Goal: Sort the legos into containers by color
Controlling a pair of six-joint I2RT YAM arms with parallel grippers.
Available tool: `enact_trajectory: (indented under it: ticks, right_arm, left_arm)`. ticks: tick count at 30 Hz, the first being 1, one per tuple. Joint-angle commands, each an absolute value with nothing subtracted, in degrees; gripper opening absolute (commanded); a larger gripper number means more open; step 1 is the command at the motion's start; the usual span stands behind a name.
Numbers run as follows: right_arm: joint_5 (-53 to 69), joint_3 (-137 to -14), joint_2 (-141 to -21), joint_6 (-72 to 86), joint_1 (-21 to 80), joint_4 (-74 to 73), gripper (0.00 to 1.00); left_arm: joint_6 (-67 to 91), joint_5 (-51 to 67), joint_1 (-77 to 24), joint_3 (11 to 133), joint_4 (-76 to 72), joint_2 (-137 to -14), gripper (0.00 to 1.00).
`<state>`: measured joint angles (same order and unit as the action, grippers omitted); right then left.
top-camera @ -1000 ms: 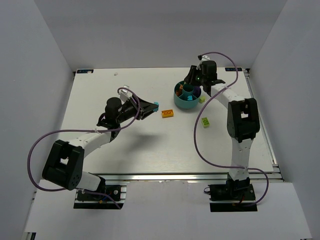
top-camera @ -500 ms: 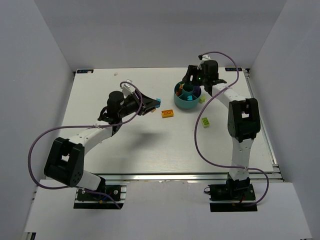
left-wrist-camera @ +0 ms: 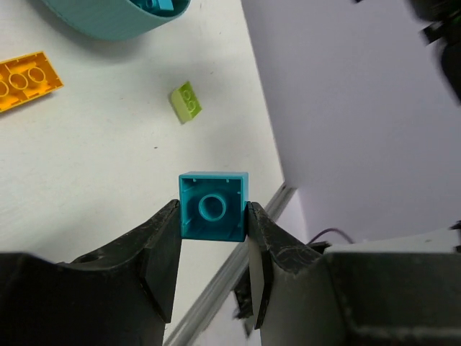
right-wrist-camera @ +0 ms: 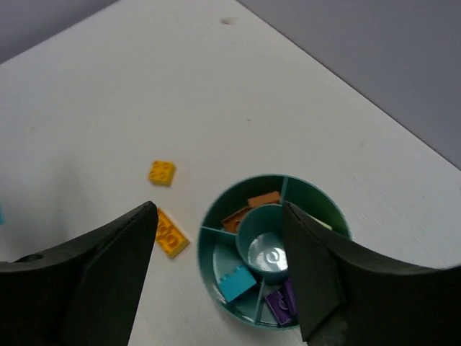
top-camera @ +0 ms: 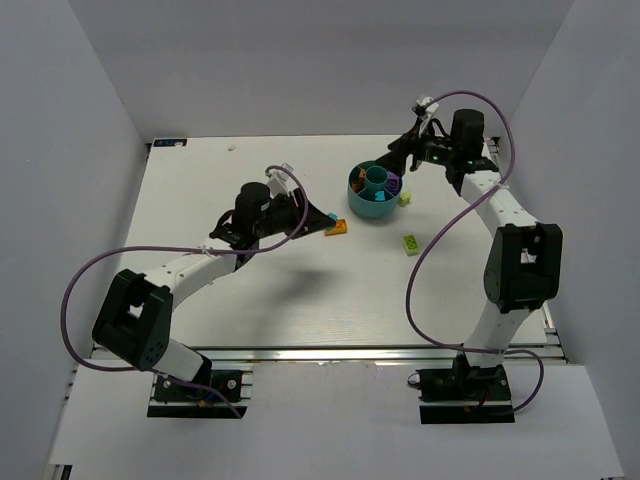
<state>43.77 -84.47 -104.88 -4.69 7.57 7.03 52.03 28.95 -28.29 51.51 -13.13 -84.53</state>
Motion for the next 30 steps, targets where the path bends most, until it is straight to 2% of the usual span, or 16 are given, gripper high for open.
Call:
enact_trajectory:
  ticks: [1,3,5,11,15,17,19,20,21,23,25,30]
  right_arm:
    - [68.5,-85.2,-102.8,-13.2,6.9,2.7,0.73]
    - [69.4,-84.3,-101.9,-8.0,7.6,1.4,0.63]
    - [70.3,-83.7,-100.9,-4.4,8.5,-0.3,0.62]
    - [77.2,-80.9,-98.4,-0.4,11.2,-4.0,0.72]
    - [81.2,-76.7,-94.7,-7.0,13.3,-5.3,0.75]
    - [82.0,-77.3,-94.3,-16.5,14.7,-10.7,0.76]
    - [81.0,-81.9,-94.9,-29.1,16.5,-29.0,0.76]
    - [79.5,-84.1,-96.2,-43.8,18.8,-36.2,0.76]
    - [78.8,-88.4,-97.2,-51.1,20.0,-50.0,0.76]
    - [77.7,-92.1,-100.2,-65.4,22.7,-59.9,0.76]
    - [78.2,-95.0,-101.8,-69.5,23.5,-67.1,0.76]
    - [76.9,-96.1,-102.6,-72.9,25.4,-68.1,0.75]
  left_arm:
    - [42.7,26.4,-30.1,52.6,-11.7,-83.1,0.16]
    - [37.4,25.2,-31.8,51.2,-12.8,-81.3,0.16]
    - [33.1,24.7,-33.0,47.6,-16.5,-79.0,0.15]
    - [24.7,25.2,-33.4,37.6,-26.7,-73.7,0.16]
    - [19.5,27.6,-33.5,35.5,-28.9,-70.7,0.18]
    - [16.0,27.8,-33.7,35.6,-27.3,-70.1,0.18]
    - [12.5,27.5,-34.0,36.5,-24.5,-69.4,0.18]
    - [11.5,27.2,-34.1,36.7,-23.7,-69.3,0.18]
    - [10.4,27.0,-34.3,37.3,-22.3,-68.9,0.17]
    - [7.3,26.3,-34.8,38.1,-20.8,-68.5,0.16]
    - [5.0,25.7,-35.1,39.5,-18.5,-68.3,0.15]
    - [0.6,24.4,-36.7,42.2,-14.9,-67.8,0.14]
